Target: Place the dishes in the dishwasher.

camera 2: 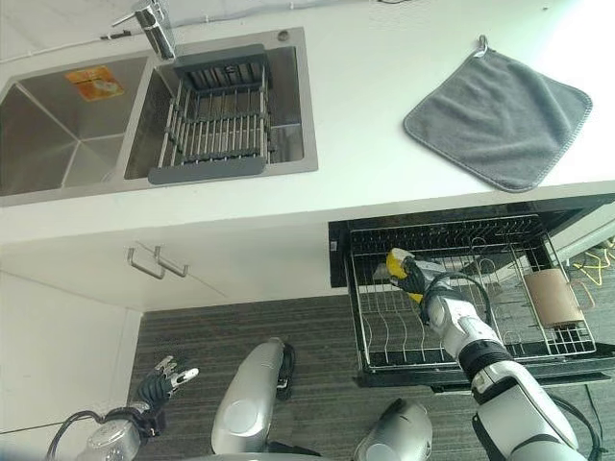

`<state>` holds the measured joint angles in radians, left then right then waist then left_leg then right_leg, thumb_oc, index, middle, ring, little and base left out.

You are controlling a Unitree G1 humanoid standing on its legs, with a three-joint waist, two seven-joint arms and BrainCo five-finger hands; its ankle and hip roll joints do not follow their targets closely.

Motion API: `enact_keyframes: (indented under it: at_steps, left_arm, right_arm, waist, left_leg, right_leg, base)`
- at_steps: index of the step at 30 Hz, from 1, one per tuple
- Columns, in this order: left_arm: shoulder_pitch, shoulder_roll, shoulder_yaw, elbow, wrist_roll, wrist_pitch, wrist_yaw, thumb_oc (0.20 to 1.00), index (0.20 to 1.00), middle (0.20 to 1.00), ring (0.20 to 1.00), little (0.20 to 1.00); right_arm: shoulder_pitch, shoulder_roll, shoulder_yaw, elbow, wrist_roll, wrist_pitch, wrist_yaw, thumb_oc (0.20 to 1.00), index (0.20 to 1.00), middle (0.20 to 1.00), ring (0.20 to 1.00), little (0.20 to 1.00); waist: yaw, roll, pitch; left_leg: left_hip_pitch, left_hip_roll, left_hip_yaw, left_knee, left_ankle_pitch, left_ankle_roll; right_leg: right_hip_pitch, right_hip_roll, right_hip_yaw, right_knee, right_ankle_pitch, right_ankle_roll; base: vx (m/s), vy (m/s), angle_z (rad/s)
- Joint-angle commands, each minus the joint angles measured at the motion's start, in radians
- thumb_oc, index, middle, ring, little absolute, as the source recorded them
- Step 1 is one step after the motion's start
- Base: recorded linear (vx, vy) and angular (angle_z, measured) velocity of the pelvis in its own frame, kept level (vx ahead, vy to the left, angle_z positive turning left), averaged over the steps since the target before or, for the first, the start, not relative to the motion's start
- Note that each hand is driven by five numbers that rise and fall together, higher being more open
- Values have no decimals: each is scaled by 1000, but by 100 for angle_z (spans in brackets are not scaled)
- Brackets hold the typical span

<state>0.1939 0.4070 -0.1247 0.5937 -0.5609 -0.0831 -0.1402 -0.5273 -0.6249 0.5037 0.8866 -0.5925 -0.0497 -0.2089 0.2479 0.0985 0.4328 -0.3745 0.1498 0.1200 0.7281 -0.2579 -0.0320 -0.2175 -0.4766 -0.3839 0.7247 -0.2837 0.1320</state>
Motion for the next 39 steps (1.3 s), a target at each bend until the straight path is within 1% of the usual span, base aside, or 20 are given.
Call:
enact_keyframes:
  at_steps: [1, 5, 7, 15, 18, 19, 21, 22, 24, 25, 26, 29, 31, 34, 35, 36, 37, 39]
  left_arm:
    - [33, 73, -22, -53, -20, -57, 17, 1000, 1000, 1000, 1000, 1000]
    - [26, 76, -41, -46, -23, -79, 26, 1000, 1000, 1000, 1000, 1000]
    - [17, 74, -47, -45, -33, -93, 36, 1000, 1000, 1000, 1000, 1000]
    - [7, 78, -62, -77, -58, -95, 48, 1000, 1000, 1000, 1000, 1000]
    - [-1, 75, -69, -85, -74, -98, 57, 1000, 1000, 1000, 1000, 1000]
    - [-7, 70, -67, -86, -111, -94, 59, 1000, 1000, 1000, 1000, 1000]
    - [-12, 67, -65, -95, -137, -92, 60, 1000, 1000, 1000, 1000, 1000]
    - [-15, 65, -64, -99, -134, -102, 51, 1000, 1000, 1000, 1000, 1000]
    - [-17, 66, -69, -115, -142, -106, 50, 1000, 1000, 1000, 1000, 1000]
    - [-16, 66, -69, -132, -149, -101, 53, 1000, 1000, 1000, 1000, 1000]
    - [-20, 64, -77, -135, -149, -102, 53, 1000, 1000, 1000, 1000, 1000]
    - [-25, 63, -83, -142, -146, -96, 58, 1000, 1000, 1000, 1000, 1000]
    - [-25, 64, -83, -149, -145, -93, 61, 1000, 1000, 1000, 1000, 1000]
    - [-25, 63, -87, -146, -144, -99, 64, 1000, 1000, 1000, 1000, 1000]
    - [-26, 63, -88, -145, -144, -100, 64, 1000, 1000, 1000, 1000, 1000]
    - [-30, 65, -89, -147, -145, -98, 64, 1000, 1000, 1000, 1000, 1000]
    - [-32, 67, -90, -149, -149, -96, 65, 1000, 1000, 1000, 1000, 1000]
    - [-37, 70, -85, -154, -144, -90, 60, 1000, 1000, 1000, 1000, 1000]
  right_arm:
    - [-115, -7, 4, 64, -43, 22, -74, 200, 200, 200, 200, 200]
    - [-157, -7, 10, 137, -47, 22, -82, 200, 200, 200, 200, 200]
    - [-183, -11, 13, 170, -27, 37, -79, 200, 200, 200, 200, 200]
    - [-210, -17, 13, 210, -13, 60, -68, 200, 200, 200, 200, 200]
    - [-227, -17, 15, 226, 3, 87, -59, 200, 200, 200, 200, 200]
    - [-243, -17, 17, 236, 24, 106, -49, 200, 200, 200, 200, 200]
    - [-251, -16, 17, 241, 32, 119, -44, 200, 200, 200, 200, 200]
    - [-259, -15, 20, 251, 36, 125, -39, 200, 200, 200, 200, 200]
    - [-264, -13, 19, 260, 40, 124, -50, 200, 200, 200, 200, 200]
    - [-271, -11, 17, 264, 44, 128, -38, 200, 200, 200, 200, 200]
    - [-283, -1, 27, 279, 40, 135, -6, 200, 200, 200, 200, 200]
    - [-285, 5, 34, 290, 51, 141, 19, 200, 200, 200, 200, 200]
    - [-284, 8, 34, 294, 55, 145, 17, 200, 200, 200, 200, 200]
    - [-288, 9, 32, 302, 65, 151, 33, 200, 200, 200, 200, 200]
    - [-289, 10, 31, 307, 70, 150, 39, 200, 200, 200, 200, 200]
    - [-293, 11, 30, 315, 99, 118, 62, 200, 200, 200, 200, 200]
    - [-296, 12, 28, 318, 103, 106, 94, 200, 200, 200, 200, 200]
    - [-286, 15, 30, 321, 131, 111, 102, 200, 200, 200, 200, 200]
  waist:
    - [38, 3, -17]
    - [48, 10, -8]
    - [55, 12, -2]
    - [58, 17, 12]
    - [58, 21, 20]
    - [59, 26, 24]
    - [60, 29, 29]
    - [63, 31, 31]
    - [65, 35, 36]
    - [67, 37, 38]
    - [69, 39, 43]
    - [72, 39, 45]
    - [73, 40, 48]
    - [74, 40, 50]
    - [75, 41, 51]
    - [76, 43, 54]
    - [75, 44, 55]
    - [77, 44, 56]
  left_leg:
    - [46, 32, -131, -113, 99, -36]
    - [25, 28, -134, -107, 100, -35]
    - [-1, 18, -138, -91, 96, -29]
    - [-38, 7, -137, -70, 88, -19]
    - [-61, 1, -138, -66, 90, -15]
    - [-67, 3, -134, -76, 99, -16]
    - [-73, 1, -134, -78, 101, -15]
    - [-81, -4, -137, -73, 99, -12]
    - [-91, -6, -141, -67, 98, -10]
    - [-95, -9, -142, -65, 97, -9]
    - [-93, -11, -144, -47, 69, -12]
    - [-101, -17, -144, -39, 64, -7]
    - [-107, -21, -146, -32, 60, -4]
    - [-114, -26, -147, -27, 58, -1]
    - [-116, -27, -147, -26, 57, 0]
    - [-122, -29, -149, -21, 57, 2]
    - [-125, -30, -149, -20, 56, 3]
    - [-132, -34, -149, -13, 53, 5]
  right_leg:
    - [-16, -5, 56, 44, 60, -12]
    - [-41, -14, 59, 53, 64, -10]
    - [-71, -23, 65, 71, 64, -10]
    - [-130, -46, 83, 97, 76, -6]
    - [-168, -54, 99, 107, 85, -3]
    - [-179, -58, 99, 107, 88, -1]
    - [-187, -61, 100, 110, 88, -4]
    - [-196, -61, 102, 112, 89, -5]
    - [-210, -64, 105, 122, 88, -6]
    - [-215, -63, 106, 126, 87, -7]
    - [-217, -60, 117, 146, 62, 0]
    - [-222, -56, 119, 152, 56, -5]
    - [-226, -56, 120, 156, 54, -8]
    - [-232, -53, 122, 157, 53, -11]
    - [-234, -52, 123, 159, 53, -12]
    - [-242, -52, 125, 164, 52, -14]
    - [-246, -51, 127, 168, 49, -16]
    - [-250, -51, 128, 170, 48, -17]
  base:
    - [-78, 32, 0]
    - [-64, 27, -1]
    - [-75, 22, 3]
    - [-45, 28, 4]
    - [-65, 50, -2]
    - [-79, 54, -2]
    - [-58, 30, 3]
    - [-42, 9, 3]
    - [-38, 10, 2]
    - [0, 0, 0]
    - [31, 16, 1]
    - [16, 6, 4]
    - [0, 0, 0]
    - [0, 0, 0]
    - [0, 0, 0]
    - [0, 0, 0]
    - [0, 0, 0]
    - [0, 0, 0]
